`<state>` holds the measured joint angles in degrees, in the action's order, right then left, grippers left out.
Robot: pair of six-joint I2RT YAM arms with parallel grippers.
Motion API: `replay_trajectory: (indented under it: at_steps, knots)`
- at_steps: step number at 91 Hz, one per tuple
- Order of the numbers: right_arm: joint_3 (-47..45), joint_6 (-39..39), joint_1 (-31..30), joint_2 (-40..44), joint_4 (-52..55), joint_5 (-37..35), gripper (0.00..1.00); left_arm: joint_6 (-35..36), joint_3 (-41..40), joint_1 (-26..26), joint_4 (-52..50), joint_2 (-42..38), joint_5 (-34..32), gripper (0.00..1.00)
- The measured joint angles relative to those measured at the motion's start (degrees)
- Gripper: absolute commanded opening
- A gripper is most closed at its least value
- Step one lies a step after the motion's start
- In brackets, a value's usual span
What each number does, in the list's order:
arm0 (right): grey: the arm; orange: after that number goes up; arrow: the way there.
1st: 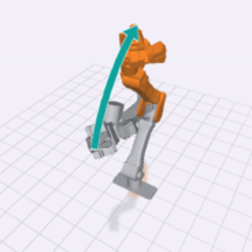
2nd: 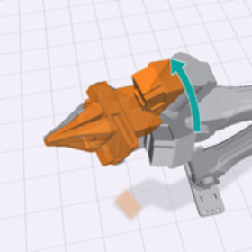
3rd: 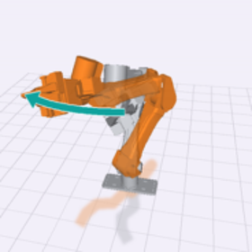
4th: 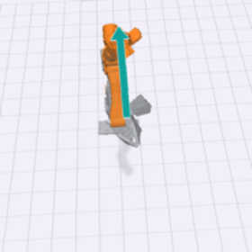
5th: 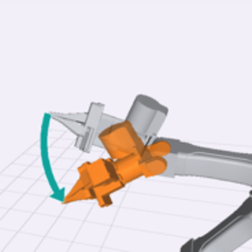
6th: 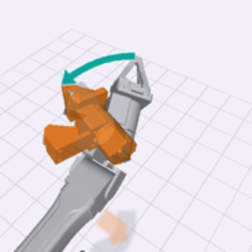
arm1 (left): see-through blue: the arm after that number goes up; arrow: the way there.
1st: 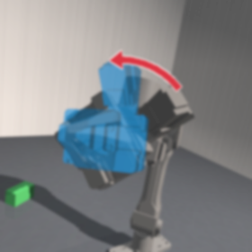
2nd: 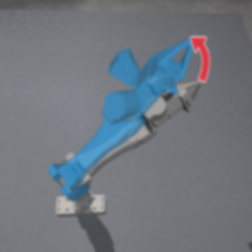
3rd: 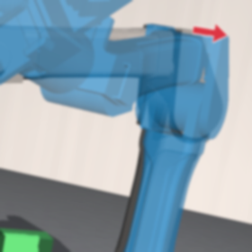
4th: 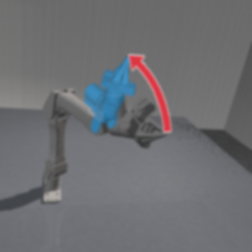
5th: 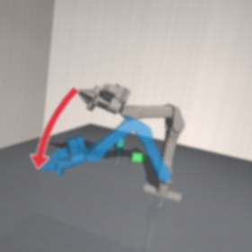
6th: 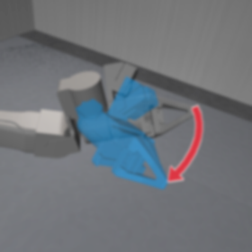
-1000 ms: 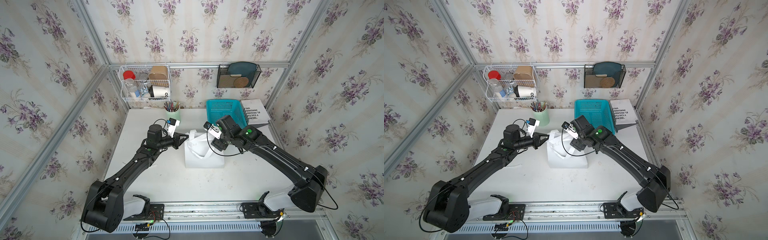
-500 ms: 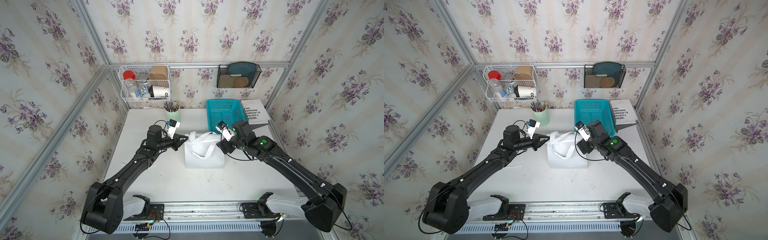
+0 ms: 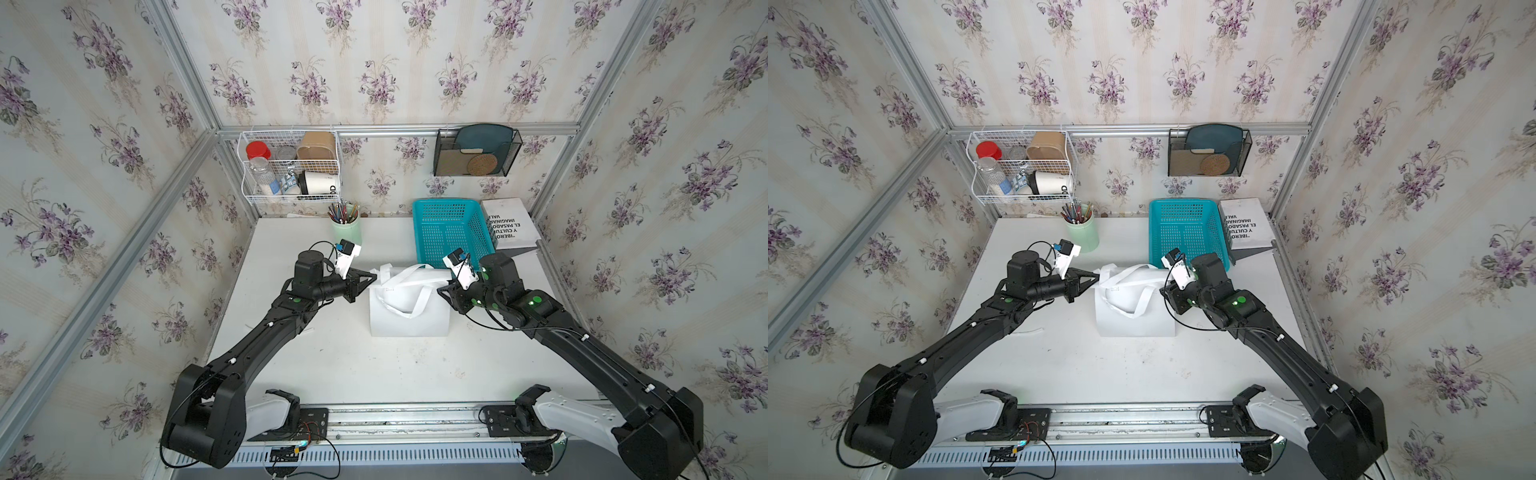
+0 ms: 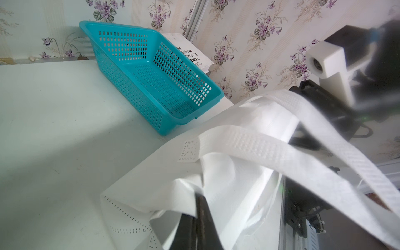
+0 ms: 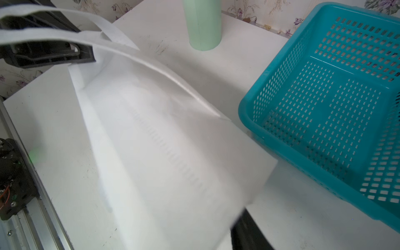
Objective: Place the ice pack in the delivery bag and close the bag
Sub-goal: Seal the delivery bag at the center of the board.
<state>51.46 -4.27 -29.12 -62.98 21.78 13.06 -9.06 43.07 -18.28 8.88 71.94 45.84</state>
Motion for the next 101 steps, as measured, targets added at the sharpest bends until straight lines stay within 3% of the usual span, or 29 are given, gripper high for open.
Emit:
replay_trajectory:
  at_steps: [11,29,45,54,59,80,101]
  knots:
    - [-1.4,1.3,2.5,0.3,-2.1,3.4,0.26,1.4,0.3,0.0,-1.0,0.1,0.1,0.00]
    - [-2.4,2.8,5.3,-1.2,-4.9,5.6,0.29,4.5,0.7,0.0,-2.2,0.6,0.7,0.00]
    - [-1.7,4.0,5.9,-1.6,-5.0,6.0,0.50,6.8,1.1,0.0,-2.7,1.2,1.0,0.00]
    - [0.4,3.7,5.9,-0.7,-2.9,5.9,0.69,7.5,1.0,0.0,-2.2,1.6,1.0,0.00]
    - [2.0,2.6,5.9,0.4,-1.3,5.5,0.75,7.5,0.7,0.0,-1.5,1.6,1.0,0.00]
    - [9.4,0.9,5.9,3.9,4.5,4.6,0.79,8.5,-0.9,-0.2,0.9,1.3,1.0,0.00]
    - [17.9,0.3,5.1,-4.6,5.5,9.1,0.81,10.8,-1.5,-0.2,1.7,1.1,1.4,0.00]
